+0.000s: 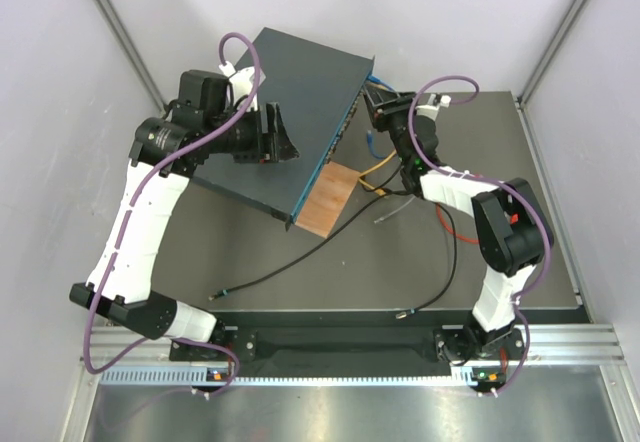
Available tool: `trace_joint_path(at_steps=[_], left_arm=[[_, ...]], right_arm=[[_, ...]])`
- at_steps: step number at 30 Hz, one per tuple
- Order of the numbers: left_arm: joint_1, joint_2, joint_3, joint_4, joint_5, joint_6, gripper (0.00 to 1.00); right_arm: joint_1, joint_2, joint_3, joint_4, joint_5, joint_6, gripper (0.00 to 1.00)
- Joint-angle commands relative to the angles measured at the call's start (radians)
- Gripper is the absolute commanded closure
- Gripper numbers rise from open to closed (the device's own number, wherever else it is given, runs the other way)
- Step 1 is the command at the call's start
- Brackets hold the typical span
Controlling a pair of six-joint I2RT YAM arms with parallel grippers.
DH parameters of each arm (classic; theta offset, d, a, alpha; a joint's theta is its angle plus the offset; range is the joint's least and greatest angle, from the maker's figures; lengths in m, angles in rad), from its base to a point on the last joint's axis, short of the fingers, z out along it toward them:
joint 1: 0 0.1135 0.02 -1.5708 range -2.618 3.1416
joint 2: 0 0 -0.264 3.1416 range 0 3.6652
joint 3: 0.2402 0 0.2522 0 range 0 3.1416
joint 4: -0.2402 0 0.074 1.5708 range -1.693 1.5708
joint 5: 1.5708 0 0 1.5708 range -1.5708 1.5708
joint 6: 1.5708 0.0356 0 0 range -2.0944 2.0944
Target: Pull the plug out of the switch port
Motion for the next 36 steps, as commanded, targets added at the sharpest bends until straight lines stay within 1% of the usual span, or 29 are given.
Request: trace_joint_path(at_steps=[1, 5, 8, 10, 13, 15, 18, 29, 36], left_arm=[[0.002, -0.007, -0.008, -0.003, 0.023, 0.011, 0.29], [0.002, -0.010, -0.021, 0.002, 0.026, 0.011, 0.29], [0.004, -0.013, -0.027, 0.002, 0.026, 0.011, 0.29], [0.004, -0.016, -0.028, 0.002, 0.024, 0.011, 0.29], [0.002, -0.018, -0.036, 0.008, 0.030, 0.008, 0.29], [0.004, -0.018, -0.036, 0.008, 0.035, 0.008, 0.29], [0.002, -0.025, -0.044, 0.005, 0.030, 0.010, 0.29], [0.004, -0.030, -0.050, 0.002, 0.038, 0.017, 0.28], [0.004, -0.034, -0.055, 0.000, 0.035, 0.016, 0.28]], right_arm=[[0.016, 0.002, 0.009, 0.184, -0.081, 0.068, 0.60], [0.006, -0.011, -0.029, 0.212, -0.070, 0.077, 0.59], [0.005, -0.041, -0.049, 0.187, -0.064, 0.063, 0.58], [0.002, -0.041, -0.019, 0.125, -0.085, 0.050, 0.59], [0.003, -0.033, -0.023, 0.104, -0.076, 0.053, 0.60], [0.002, -0.022, -0.040, 0.130, -0.058, 0.066, 0.63], [0.002, -0.009, -0.062, 0.175, -0.039, 0.074, 0.64], [-0.015, -0.002, -0.059, 0.172, -0.013, 0.076, 0.65], [-0.024, 0.017, -0.040, 0.190, -0.015, 0.099, 0.68]])
